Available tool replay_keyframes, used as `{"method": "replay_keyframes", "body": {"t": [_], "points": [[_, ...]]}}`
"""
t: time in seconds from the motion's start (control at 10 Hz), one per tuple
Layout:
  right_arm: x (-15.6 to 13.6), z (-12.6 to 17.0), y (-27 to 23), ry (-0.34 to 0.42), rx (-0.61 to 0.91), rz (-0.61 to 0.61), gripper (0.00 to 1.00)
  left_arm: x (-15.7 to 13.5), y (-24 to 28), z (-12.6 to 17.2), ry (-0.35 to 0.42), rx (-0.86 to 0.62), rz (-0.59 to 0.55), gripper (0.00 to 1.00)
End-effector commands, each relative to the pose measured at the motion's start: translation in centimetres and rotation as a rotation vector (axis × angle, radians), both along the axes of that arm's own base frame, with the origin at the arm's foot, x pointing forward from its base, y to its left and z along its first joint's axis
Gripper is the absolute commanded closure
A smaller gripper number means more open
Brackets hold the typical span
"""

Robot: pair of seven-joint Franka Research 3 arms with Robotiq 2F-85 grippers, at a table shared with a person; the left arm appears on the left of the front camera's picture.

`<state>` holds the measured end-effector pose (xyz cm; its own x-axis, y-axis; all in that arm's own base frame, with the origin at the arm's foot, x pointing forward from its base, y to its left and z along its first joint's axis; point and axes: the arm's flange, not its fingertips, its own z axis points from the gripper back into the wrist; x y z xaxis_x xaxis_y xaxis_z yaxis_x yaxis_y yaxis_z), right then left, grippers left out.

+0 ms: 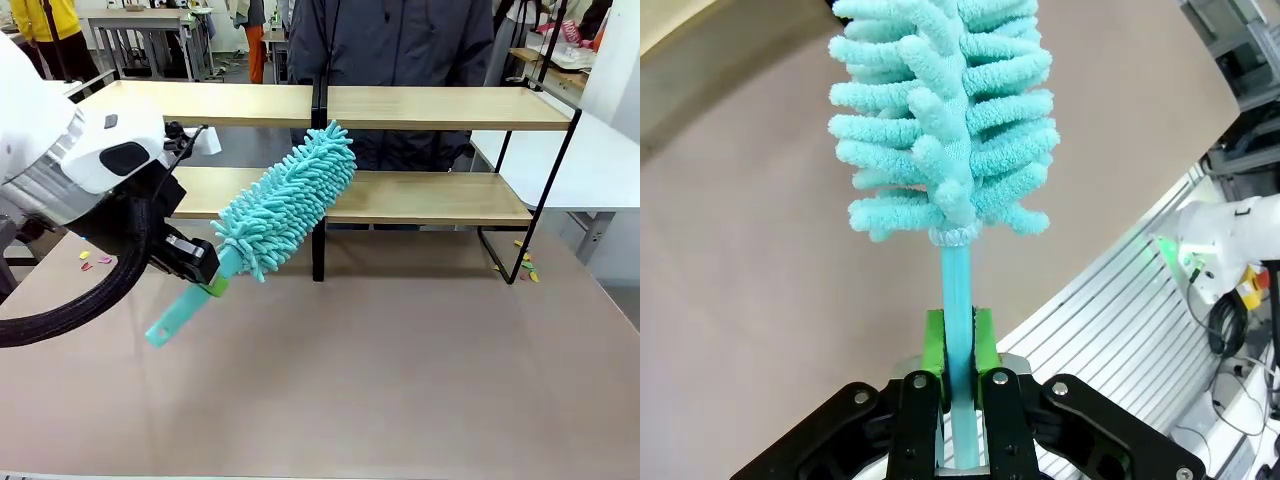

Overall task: Clean the shelves.
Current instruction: Clean another randomly selected level of the Shelf with the Duster.

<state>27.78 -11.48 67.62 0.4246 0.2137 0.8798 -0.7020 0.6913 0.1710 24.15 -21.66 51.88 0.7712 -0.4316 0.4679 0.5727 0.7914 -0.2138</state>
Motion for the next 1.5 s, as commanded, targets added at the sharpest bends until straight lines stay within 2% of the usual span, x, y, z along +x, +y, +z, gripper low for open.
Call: {"method": "replay_keyframes", "body": {"t": [0.0,0.2,0.3,0.4,0.6,0.8,0.9,1.0,1.1,1.2,1.3,1.4], "points": [[-0.1,0.2,0.1,0.001,0.0,0.004,0.0,0.3,0.0,0.5,-0.015,-0.021,0.002,0.87],[-0.1,0.2,0.1,0.001,0.0,0.004,0.0,0.1,0.0,0.0,0.0,-0.001,0.001,0.87],[-0.1,0.2,0.1,0.001,0.0,0.004,0.0,1.5,2.9,2.5,0.066,-0.04,-0.065,0.87],[-0.1,0.2,0.1,0.001,0.0,0.004,0.0,2.6,6.9,4.9,0.105,-0.08,-0.083,0.87],[-0.1,0.2,0.1,0.001,0.0,0.004,0.0,3.1,13.3,7.3,0.183,-0.142,-0.182,0.87],[-0.1,0.2,0.1,0.001,0.0,0.004,0.0,2.7,20.3,9.2,0.202,-0.262,-0.395,0.87],[-0.1,0.2,0.1,0.001,0.0,0.004,0.0,1.8,23.5,10.2,0.187,-0.334,-0.58,0.87],[-0.1,0.2,0.1,0.001,0.0,0.004,0.0,1.2,26.4,11.0,0.187,-0.421,-0.706,0.87],[-0.1,0.2,0.1,0.001,0.0,0.004,0.0,0.7,29.2,11.6,0.147,-0.455,-0.768,0.87],[-0.1,0.2,0.1,0.001,0.0,0.004,0.0,0.2,31.4,12.0,0.086,-0.481,-0.738,0.87],[-0.1,0.2,0.1,0.001,0.0,0.004,0.0,-0.5,33.1,12.0,0.077,-0.429,-0.684,0.87],[-0.1,0.2,0.1,0.001,0.0,0.004,0.0,-0.6,34.3,11.9,0.052,-0.466,-0.611,0.87]]}}
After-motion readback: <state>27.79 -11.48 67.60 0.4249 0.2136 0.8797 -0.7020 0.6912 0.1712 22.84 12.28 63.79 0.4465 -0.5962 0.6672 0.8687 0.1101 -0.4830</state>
